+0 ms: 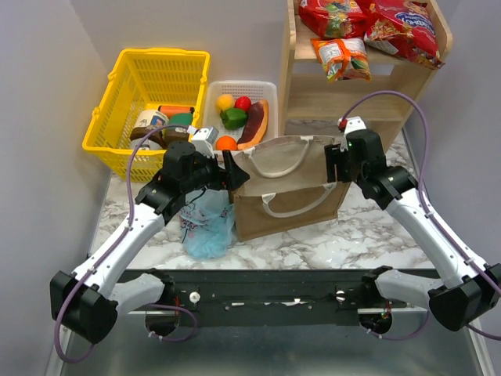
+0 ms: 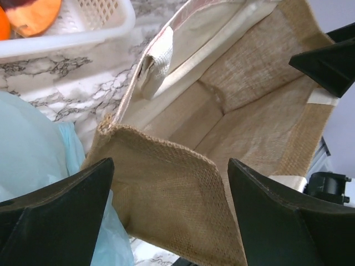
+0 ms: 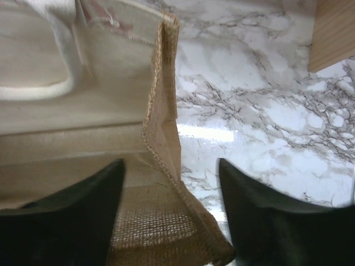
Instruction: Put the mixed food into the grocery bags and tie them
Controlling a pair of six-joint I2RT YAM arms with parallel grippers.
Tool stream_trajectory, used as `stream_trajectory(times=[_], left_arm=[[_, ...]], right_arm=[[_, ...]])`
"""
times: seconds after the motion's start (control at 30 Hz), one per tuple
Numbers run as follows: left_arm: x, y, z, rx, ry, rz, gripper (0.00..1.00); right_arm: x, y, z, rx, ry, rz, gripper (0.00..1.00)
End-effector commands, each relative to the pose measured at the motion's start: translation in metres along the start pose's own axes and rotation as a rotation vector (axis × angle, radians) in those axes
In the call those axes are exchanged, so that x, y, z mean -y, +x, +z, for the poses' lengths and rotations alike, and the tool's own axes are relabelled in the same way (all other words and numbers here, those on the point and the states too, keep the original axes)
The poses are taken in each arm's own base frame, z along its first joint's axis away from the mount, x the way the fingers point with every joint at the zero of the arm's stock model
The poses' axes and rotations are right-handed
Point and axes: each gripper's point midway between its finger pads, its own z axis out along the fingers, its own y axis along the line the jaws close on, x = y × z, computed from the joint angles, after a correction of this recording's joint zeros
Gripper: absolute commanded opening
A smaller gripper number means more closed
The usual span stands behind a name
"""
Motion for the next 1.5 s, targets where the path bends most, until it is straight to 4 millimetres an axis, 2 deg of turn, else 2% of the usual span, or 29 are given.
stream_trajectory(times=[0.0,0.03,0.07,0.1,0.17,0.2,0.27,0.3,0.33,0.37,0.47,0.5,0.63,0.7,0.73,0.77,0.8,0.83,0.87,0.9,0.93,0.97,1.0,1.03,1.1,1.13,1.2,1.23,1.47], left_arm=[[0.005,-0.010,0.008,-0.032,0.009,0.098,0.80],[0.005,-0.012,0.013,-0.042,0.011,0.108,0.74],[0.003,-0.011,0.015,-0.057,0.006,0.125,0.68],[0.004,-0.011,0.017,-0.067,0.010,0.132,0.56],[0.004,-0.015,0.019,-0.086,0.008,0.151,0.43],[0.005,-0.017,0.019,-0.088,0.010,0.175,0.30],[0.008,-0.024,0.019,-0.086,0.020,0.211,0.15],[0.008,-0.025,0.019,-0.091,0.018,0.226,0.01],[0.008,-0.031,0.021,-0.091,0.016,0.262,0.00],[0.006,-0.030,0.021,-0.106,0.008,0.267,0.00],[0.001,-0.025,0.026,-0.116,0.005,0.276,0.00],[0.000,-0.023,0.027,-0.117,0.005,0.279,0.00],[-0.006,-0.007,0.028,-0.127,0.021,0.283,0.00],[-0.002,-0.007,0.028,-0.108,0.044,0.285,0.00],[-0.003,-0.006,0.027,-0.106,0.043,0.285,0.00],[-0.003,-0.006,0.026,-0.100,0.038,0.286,0.00],[-0.007,-0.007,0.026,-0.094,0.021,0.289,0.00],[-0.008,-0.007,0.024,-0.087,0.014,0.292,0.00],[-0.010,-0.007,0.024,-0.086,0.004,0.292,0.00],[-0.011,-0.007,0.023,-0.082,-0.001,0.293,0.00],[-0.010,-0.007,0.022,-0.078,-0.001,0.293,0.00],[-0.011,-0.007,0.022,-0.074,-0.002,0.295,0.00],[-0.010,-0.007,0.021,-0.070,0.000,0.294,0.00],[-0.009,-0.008,0.021,-0.067,0.002,0.292,0.00],[-0.009,-0.008,0.020,-0.066,0.004,0.293,0.00],[-0.010,-0.008,0.020,-0.064,-0.001,0.295,0.00],[-0.011,-0.008,0.020,-0.068,-0.008,0.294,0.00],[-0.011,-0.008,0.021,-0.067,-0.009,0.296,0.00],[-0.010,-0.007,0.020,-0.070,-0.005,0.292,0.00]], right_arm=[[-0.005,0.016,0.000,-0.028,-0.036,-0.002,0.63],[-0.006,0.017,-0.002,-0.026,-0.047,-0.005,0.57],[-0.010,0.017,-0.005,-0.024,-0.075,0.001,0.43],[-0.011,0.018,-0.012,-0.024,-0.088,0.008,0.36],[-0.017,0.016,-0.022,-0.020,-0.133,0.042,0.21],[-0.019,0.017,-0.027,-0.026,-0.148,0.051,0.20],[-0.023,0.014,-0.038,-0.001,-0.183,0.085,0.19],[-0.024,0.017,-0.040,-0.001,-0.191,0.085,0.19],[-0.023,0.016,-0.045,0.013,-0.195,0.086,0.21],[-0.022,0.014,-0.047,0.021,-0.196,0.085,0.39],[-0.020,-0.005,-0.065,0.079,-0.219,0.059,0.71],[-0.020,-0.012,-0.070,0.103,-0.228,0.047,0.73],[-0.014,-0.087,-0.124,0.365,-0.274,0.003,0.78],[-0.011,-0.121,-0.142,0.498,-0.281,-0.015,0.90],[-0.010,-0.132,-0.146,0.534,-0.271,-0.035,0.93],[-0.002,-0.154,-0.161,0.596,-0.243,-0.026,0.95],[-0.005,-0.163,-0.142,0.558,-0.222,-0.039,0.95],[-0.002,-0.175,-0.141,0.564,-0.200,-0.060,0.95],[0.004,-0.197,-0.147,0.593,-0.166,-0.062,0.95],[0.005,-0.205,-0.144,0.584,-0.154,-0.082,0.95],[-0.002,-0.210,-0.115,0.531,-0.145,-0.138,0.95],[-0.002,-0.218,-0.111,0.528,-0.129,-0.150,0.95],[0.006,-0.236,-0.123,0.566,-0.095,-0.144,0.95],[0.003,-0.240,-0.106,0.545,-0.086,-0.192,0.95],[0.002,-0.258,-0.109,0.588,-0.078,-0.219,0.96],[0.003,-0.263,-0.107,0.598,-0.064,-0.258,0.96],[0.004,-0.268,-0.092,0.582,-0.030,-0.290,0.97],[0.008,-0.276,-0.095,0.598,-0.008,-0.297,0.97],[0.019,-0.278,-0.057,0.537,0.118,-0.433,0.98]])
